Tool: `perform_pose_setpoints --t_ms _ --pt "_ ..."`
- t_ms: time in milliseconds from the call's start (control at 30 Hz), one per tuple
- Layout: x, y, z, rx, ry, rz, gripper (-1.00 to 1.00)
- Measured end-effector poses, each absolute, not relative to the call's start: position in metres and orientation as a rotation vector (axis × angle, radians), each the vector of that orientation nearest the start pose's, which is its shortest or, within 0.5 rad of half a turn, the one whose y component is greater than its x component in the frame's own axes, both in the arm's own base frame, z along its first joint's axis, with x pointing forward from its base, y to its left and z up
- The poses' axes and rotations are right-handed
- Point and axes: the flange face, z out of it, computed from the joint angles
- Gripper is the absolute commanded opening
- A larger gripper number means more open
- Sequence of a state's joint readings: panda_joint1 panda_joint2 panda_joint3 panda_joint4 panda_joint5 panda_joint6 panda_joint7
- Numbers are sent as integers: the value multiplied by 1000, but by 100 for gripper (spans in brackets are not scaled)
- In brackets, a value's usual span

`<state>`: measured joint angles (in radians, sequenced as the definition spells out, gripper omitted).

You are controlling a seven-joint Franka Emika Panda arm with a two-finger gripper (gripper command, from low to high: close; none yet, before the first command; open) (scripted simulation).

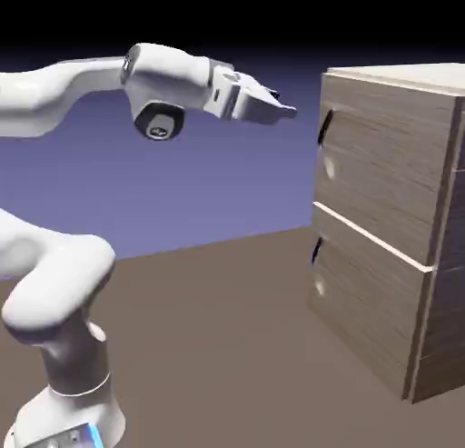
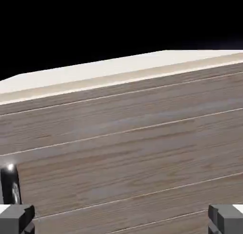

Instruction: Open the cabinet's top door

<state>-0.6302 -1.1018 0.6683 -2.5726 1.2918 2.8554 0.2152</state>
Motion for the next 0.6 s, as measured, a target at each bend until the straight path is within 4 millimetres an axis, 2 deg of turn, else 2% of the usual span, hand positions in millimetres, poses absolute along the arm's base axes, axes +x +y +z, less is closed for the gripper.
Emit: perform_pose_setpoints --t_ms 167,300,433,600 --pt "322 83 640 -1784 1005 -1613 0" --pt "331 106 629 -1756 958 -1659 0" --pt "346 127 612 -1740 911 -1698 0" --pt "373 147 579 -1734 856 -1739 0"
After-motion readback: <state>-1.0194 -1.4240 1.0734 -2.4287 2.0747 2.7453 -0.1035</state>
